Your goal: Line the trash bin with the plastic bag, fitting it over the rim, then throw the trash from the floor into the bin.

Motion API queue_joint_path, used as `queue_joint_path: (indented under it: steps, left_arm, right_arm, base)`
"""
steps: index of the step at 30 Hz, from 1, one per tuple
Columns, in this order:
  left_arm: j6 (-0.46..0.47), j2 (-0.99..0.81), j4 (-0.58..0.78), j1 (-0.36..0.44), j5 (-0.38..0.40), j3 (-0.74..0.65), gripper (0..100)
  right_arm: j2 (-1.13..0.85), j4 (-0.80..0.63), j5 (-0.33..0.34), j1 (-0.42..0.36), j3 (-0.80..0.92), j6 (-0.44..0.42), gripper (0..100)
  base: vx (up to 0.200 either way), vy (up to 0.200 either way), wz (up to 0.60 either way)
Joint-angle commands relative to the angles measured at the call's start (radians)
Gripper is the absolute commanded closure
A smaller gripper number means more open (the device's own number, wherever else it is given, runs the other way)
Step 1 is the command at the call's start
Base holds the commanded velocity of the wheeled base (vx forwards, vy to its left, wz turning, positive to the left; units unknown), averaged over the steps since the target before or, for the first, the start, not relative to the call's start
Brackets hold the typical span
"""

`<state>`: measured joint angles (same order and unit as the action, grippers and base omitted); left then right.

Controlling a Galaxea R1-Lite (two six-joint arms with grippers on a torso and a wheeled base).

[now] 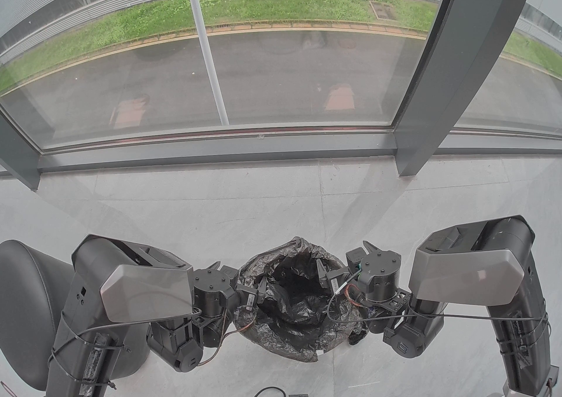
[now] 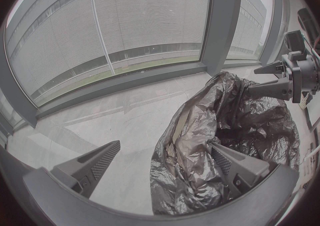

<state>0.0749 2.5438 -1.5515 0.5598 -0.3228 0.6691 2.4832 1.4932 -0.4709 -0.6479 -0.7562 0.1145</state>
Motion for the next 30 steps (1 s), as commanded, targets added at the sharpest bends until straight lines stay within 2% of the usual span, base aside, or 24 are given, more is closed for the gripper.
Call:
queue_joint_path:
  steps: [1,3,12,22,30]
  left_arm:
    - [0.003,0.026,-0.001,-0.001,-0.002,0.02,0]
    - [0.034,0.029,-0.002,-0.001,-0.022,0.024,0]
    - [0.059,0.023,-0.002,0.005,-0.029,0.013,0]
    - [-0.009,-0.142,-0.002,0.075,-0.024,-0.097,0]
    - [-0.056,-0.234,-0.002,0.081,-0.016,-0.177,0]
  right_arm:
    - [0.002,0.001,0.0,-0.001,0.0,0.001,0]
    - [0.005,0.002,0.001,-0.001,0.0,0.002,0]
    - [0.003,0.002,0.001,-0.001,0.001,0.002,0]
    - [-0.003,0.004,0.001,-0.006,0.011,0.002,0]
    - [-0.006,0.012,0.001,-0.024,0.02,0.001,0]
  base:
    - [0.0,0.0,0.0]
    - [0.0,0.0,0.0]
    - [0.0,0.0,0.0]
    - [0.0,0.0,0.0]
    - [0.0,0.0,0.0]
